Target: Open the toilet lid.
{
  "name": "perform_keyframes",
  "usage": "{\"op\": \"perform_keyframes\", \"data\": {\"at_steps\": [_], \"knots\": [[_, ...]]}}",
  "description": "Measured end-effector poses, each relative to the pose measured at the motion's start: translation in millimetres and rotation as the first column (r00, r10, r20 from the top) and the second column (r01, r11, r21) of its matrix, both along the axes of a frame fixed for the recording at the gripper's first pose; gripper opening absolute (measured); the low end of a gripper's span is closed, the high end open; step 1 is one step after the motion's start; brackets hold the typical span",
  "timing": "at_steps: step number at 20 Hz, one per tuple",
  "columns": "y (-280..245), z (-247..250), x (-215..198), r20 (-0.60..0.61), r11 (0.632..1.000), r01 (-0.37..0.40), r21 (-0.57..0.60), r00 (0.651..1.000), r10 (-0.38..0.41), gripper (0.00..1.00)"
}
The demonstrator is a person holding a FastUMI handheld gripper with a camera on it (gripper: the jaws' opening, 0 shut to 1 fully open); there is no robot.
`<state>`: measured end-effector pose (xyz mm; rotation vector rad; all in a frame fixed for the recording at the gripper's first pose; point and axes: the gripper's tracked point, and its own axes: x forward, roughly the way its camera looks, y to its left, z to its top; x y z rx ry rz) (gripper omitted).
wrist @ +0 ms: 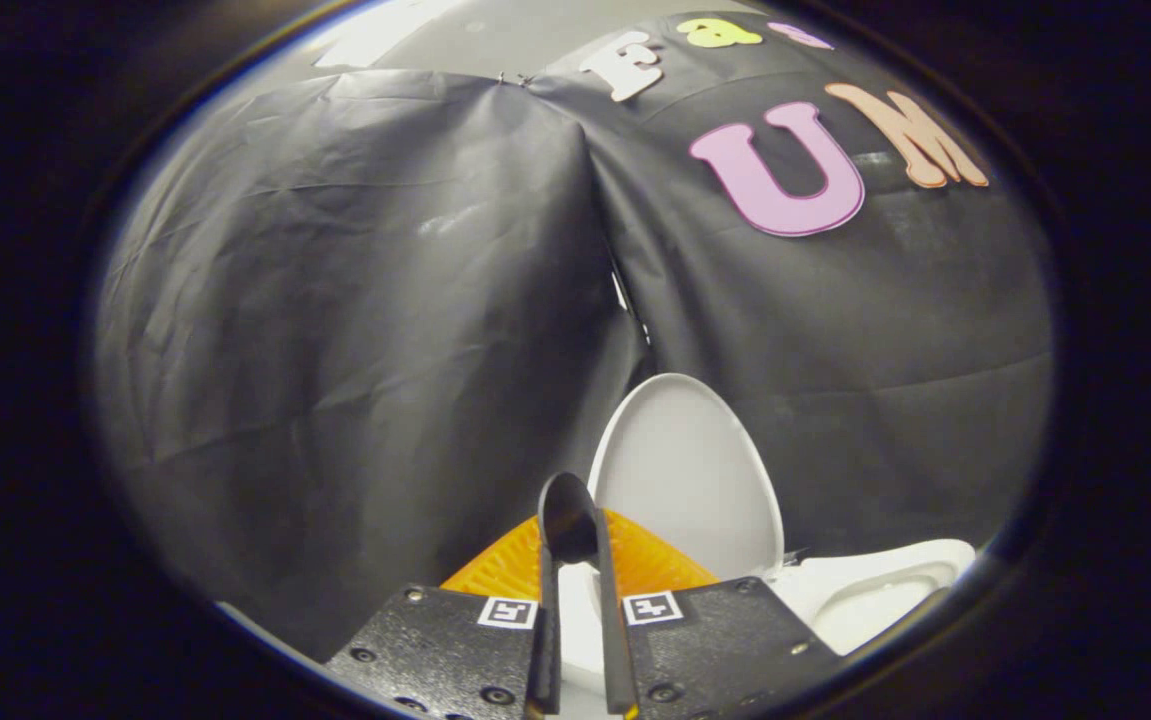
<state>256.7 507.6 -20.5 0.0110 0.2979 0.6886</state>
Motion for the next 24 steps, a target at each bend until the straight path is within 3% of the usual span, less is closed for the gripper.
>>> {"op": "perform_keyframes", "data": {"at_steps": [7,14,18,21,24], "knots": [[4,0,-2,0.013,1.000,-0.023,0.011,1.000,0.022,0.20],[0,-2,-2,0.031,1.000,-0.006,-0.021,1.000,0.007,0.61],[0,38,-19,0.112,0.998,-0.020,0.061,0.994,0.014,0.84],[-15,63,-21,0.154,0.997,-0.020,0.078,0.988,0.008,0.84],[-47,84,-21,0.186,0.996,0.028,0.080,0.982,-0.042,0.84]]}}
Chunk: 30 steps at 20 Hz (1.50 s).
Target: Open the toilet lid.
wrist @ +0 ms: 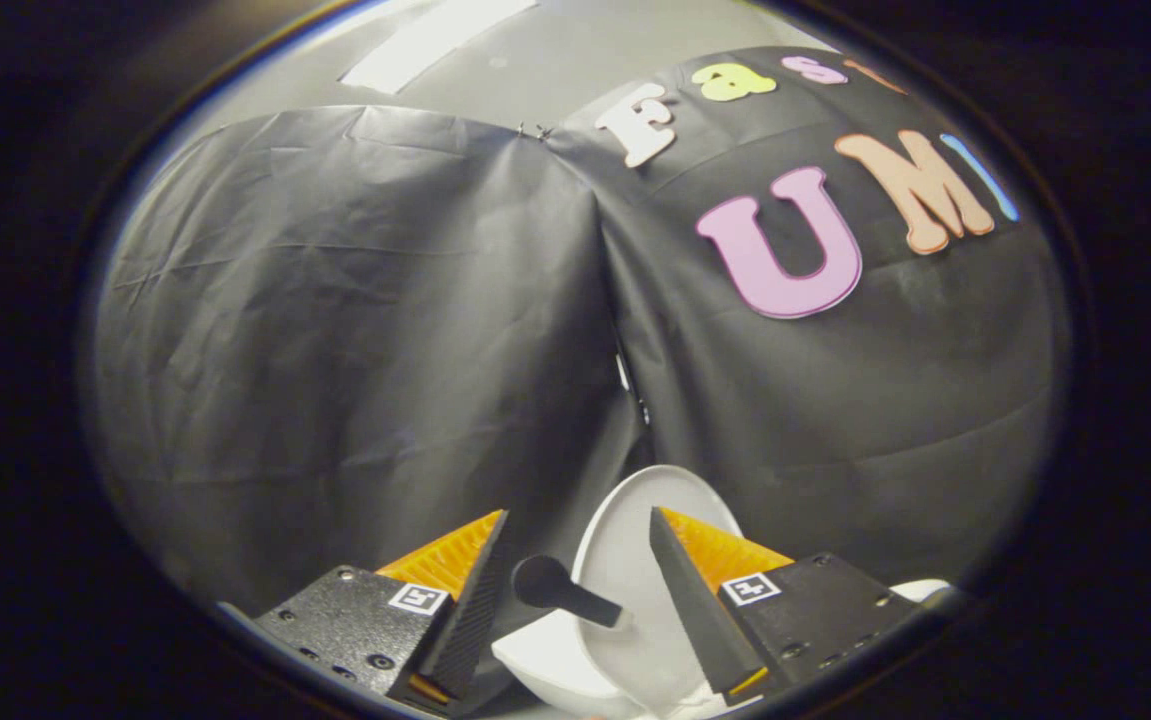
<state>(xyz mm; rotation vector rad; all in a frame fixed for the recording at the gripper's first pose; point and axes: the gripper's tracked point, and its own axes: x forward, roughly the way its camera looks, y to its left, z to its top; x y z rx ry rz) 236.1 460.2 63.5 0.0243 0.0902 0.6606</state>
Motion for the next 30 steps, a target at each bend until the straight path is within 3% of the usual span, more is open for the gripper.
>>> {"op": "perform_keyframes", "data": {"at_steps": [6,10,16,24,28,30], "knots": [[-79,44,-2,0.089,0.989,0.143,0.024,0.985,-0.145,0.84],[-153,74,1,0.165,0.960,0.272,0.072,0.946,-0.280,0.84],[-273,97,-12,0.258,0.875,0.465,0.134,0.836,-0.483,0.81],[-412,102,-42,0.253,0.764,0.613,0.201,0.721,-0.645,0.82],[-446,93,-58,0.223,0.793,0.563,0.233,0.763,-0.607,0.82],[-468,86,-64,0.222,0.797,0.560,0.228,0.767,-0.602,0.80]]}}
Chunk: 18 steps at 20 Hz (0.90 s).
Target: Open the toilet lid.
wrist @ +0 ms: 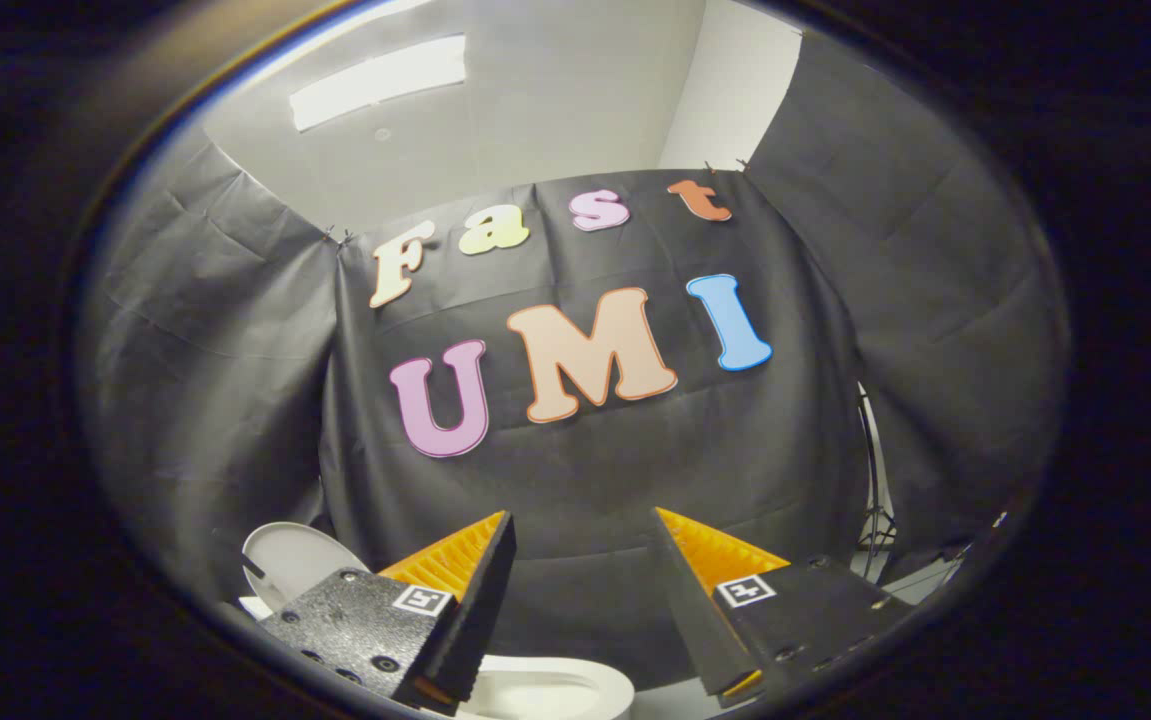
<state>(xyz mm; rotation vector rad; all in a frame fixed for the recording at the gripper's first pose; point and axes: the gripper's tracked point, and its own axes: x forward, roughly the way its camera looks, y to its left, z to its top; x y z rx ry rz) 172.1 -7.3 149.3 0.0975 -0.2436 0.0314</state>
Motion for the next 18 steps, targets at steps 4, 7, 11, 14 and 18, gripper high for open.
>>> {"op": "perform_keyframes", "data": {"at_steps": [4,7,11,14,18], "knots": [[-15,-16,-17,-0.050,0.996,-0.067,-0.063,0.997,0.063,0.75],[-31,-28,-29,-0.094,0.985,-0.070,-0.156,0.994,0.056,0.71],[-26,-35,-33,-0.136,0.949,-0.128,-0.288,0.986,0.092,0.66],[-35,-41,-26,-0.152,0.890,-0.126,-0.439,0.986,0.065,0.65],[-38,-50,-29,-0.139,0.837,-0.167,-0.521,0.984,0.110,0.67]]}}
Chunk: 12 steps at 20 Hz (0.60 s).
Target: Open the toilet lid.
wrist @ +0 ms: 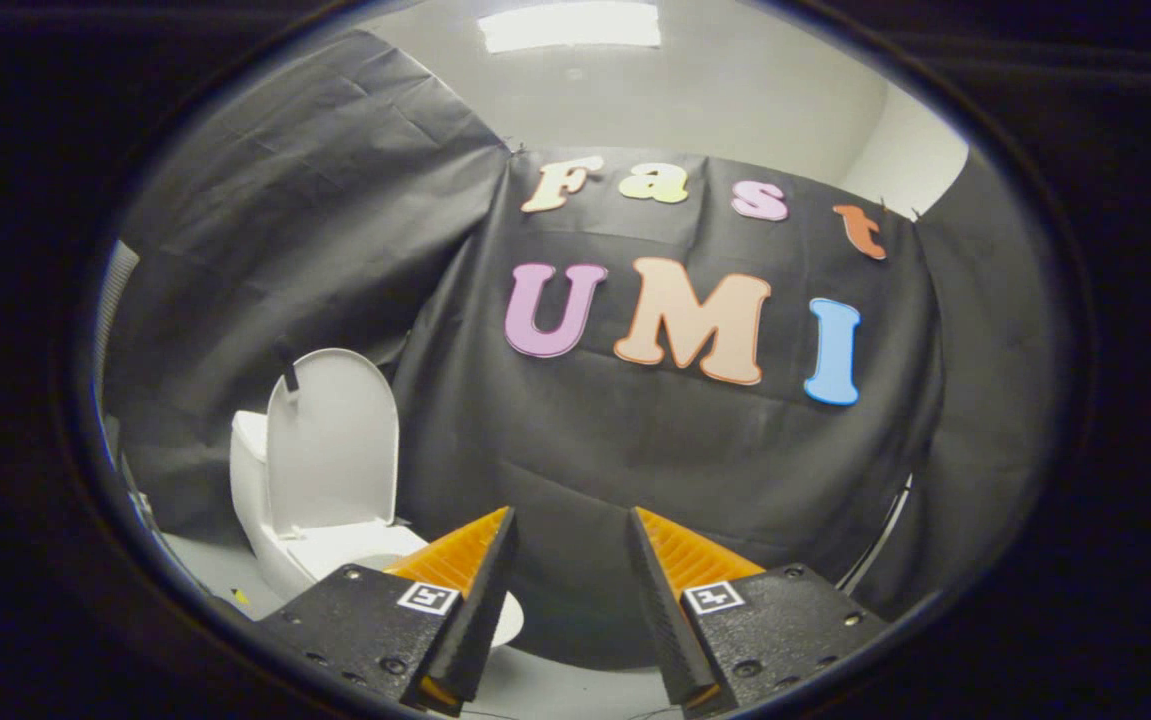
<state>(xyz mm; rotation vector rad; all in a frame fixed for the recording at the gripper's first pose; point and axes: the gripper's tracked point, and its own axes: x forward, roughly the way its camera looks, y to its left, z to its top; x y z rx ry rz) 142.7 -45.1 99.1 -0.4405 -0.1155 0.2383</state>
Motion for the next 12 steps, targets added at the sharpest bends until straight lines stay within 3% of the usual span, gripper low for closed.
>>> {"op": "perform_keyframes", "data": {"at_steps": [2,4,12], "knots": [[-7,3,-1,0.038,1.000,-0.020,0.021,0.999,0.020,0.71],[-22,3,-3,0.051,0.999,0.008,0.045,0.999,-0.010,0.71],[-94,-28,-1,-0.045,0.994,0.084,0.069,0.996,-0.081,0.72]]}}
